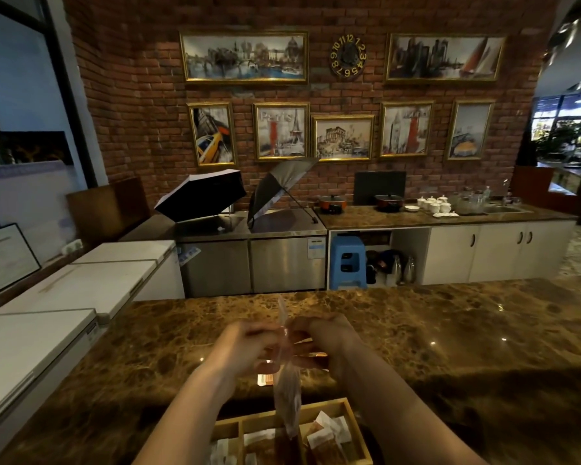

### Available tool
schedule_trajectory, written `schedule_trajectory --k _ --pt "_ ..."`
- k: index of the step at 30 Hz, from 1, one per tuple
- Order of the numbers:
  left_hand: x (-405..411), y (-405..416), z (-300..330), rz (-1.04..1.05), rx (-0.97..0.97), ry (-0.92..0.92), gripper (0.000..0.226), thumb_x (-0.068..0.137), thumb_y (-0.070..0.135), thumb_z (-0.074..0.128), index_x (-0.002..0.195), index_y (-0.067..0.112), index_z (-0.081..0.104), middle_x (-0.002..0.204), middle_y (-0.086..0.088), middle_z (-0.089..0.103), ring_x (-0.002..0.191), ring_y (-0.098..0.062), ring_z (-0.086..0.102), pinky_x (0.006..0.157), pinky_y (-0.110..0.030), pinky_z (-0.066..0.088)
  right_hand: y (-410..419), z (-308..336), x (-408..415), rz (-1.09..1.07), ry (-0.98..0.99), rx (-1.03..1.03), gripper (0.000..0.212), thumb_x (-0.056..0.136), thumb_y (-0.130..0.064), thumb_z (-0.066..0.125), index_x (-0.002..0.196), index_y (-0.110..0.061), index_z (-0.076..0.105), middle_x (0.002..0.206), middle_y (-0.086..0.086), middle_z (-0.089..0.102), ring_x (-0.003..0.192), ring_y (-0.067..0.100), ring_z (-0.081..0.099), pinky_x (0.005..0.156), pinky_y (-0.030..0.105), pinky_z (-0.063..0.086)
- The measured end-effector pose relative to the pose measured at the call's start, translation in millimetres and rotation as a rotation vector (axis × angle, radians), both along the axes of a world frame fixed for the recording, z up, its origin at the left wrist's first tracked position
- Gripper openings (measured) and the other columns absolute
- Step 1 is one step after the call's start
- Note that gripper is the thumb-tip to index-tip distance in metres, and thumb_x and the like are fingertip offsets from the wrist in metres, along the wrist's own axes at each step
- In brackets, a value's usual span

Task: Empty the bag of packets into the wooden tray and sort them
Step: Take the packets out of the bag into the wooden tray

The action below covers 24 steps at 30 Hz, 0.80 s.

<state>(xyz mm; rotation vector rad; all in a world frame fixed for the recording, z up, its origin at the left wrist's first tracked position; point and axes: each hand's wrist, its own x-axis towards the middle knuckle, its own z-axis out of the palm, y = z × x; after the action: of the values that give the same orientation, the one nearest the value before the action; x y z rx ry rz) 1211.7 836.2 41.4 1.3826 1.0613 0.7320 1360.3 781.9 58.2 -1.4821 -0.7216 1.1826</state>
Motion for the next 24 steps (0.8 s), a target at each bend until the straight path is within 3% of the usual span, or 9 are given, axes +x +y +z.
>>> schedule_trajectory --k 3,6,10,14,19,24 --pt "0.4 3.3 0.2 0.012 0.014 0.042 0.014 0.091 0.006 0.068 0.092 0.015 0.079 0.085 -0.005 0.080 0.080 -0.019 0.078 0.065 -0.032 0.060 -0.3 0.4 -1.1 0.018 0.007 0.001 0.010 0.091 -0.006 0.070 0.095 -0.001 0.077 0.095 0.019 0.078 0.075 0.026 0.077 0.063 0.036 0.063" --pt "0.9 3.8 0.9 0.053 0.026 0.064 0.014 0.090 0.006 0.069 0.088 0.015 0.079 0.086 -0.005 0.080 0.077 -0.017 0.078 0.059 -0.028 0.058 0.3 0.6 -5.9 0.035 0.007 0.002 0.013 0.093 -0.010 0.069 0.099 -0.001 0.076 0.085 0.013 0.077 0.068 0.022 0.076 0.055 0.031 0.060" --pt "1.9 2.7 -0.8 0.090 0.002 0.048 0.011 0.086 0.007 0.073 0.096 0.011 0.077 0.091 -0.011 0.079 0.080 -0.021 0.076 0.055 -0.024 0.056 -0.6 4.1 -11.2 0.038 0.003 0.004 0.010 0.092 -0.012 0.072 0.093 -0.002 0.075 0.081 0.012 0.078 0.062 0.020 0.076 0.048 0.027 0.056" --pt "3.5 1.5 -1.5 0.085 -0.019 0.046 0.012 0.084 0.009 0.076 0.094 0.015 0.078 0.091 -0.007 0.079 0.088 -0.022 0.075 0.063 -0.028 0.057 2.2 4.6 -10.1 0.028 -0.050 -0.029 0.010 0.094 -0.010 0.067 0.097 -0.002 0.074 0.086 0.015 0.079 0.058 0.019 0.073 0.053 0.030 0.060" --pt "6.8 0.2 -2.1 0.090 -0.066 0.011 0.011 0.083 0.008 0.076 0.092 0.013 0.079 0.090 -0.009 0.079 0.091 -0.025 0.074 0.066 -0.030 0.058 4.3 6.3 -9.8 0.035 -0.100 -0.035 0.019 0.098 -0.012 0.061 0.106 0.002 0.070 0.069 0.009 0.073 0.051 0.016 0.071 0.047 0.027 0.056" --pt "9.1 -0.5 -3.3 0.113 -0.142 -0.052 0.012 0.086 0.004 0.070 0.096 0.008 0.077 0.088 -0.013 0.079 0.079 -0.022 0.073 0.061 -0.030 0.055 8.4 4.5 -13.0 0.018 -0.193 -0.024 0.024 0.102 -0.014 0.056 0.097 0.005 0.069 0.073 0.013 0.074 0.055 0.017 0.071 0.046 0.028 0.056"
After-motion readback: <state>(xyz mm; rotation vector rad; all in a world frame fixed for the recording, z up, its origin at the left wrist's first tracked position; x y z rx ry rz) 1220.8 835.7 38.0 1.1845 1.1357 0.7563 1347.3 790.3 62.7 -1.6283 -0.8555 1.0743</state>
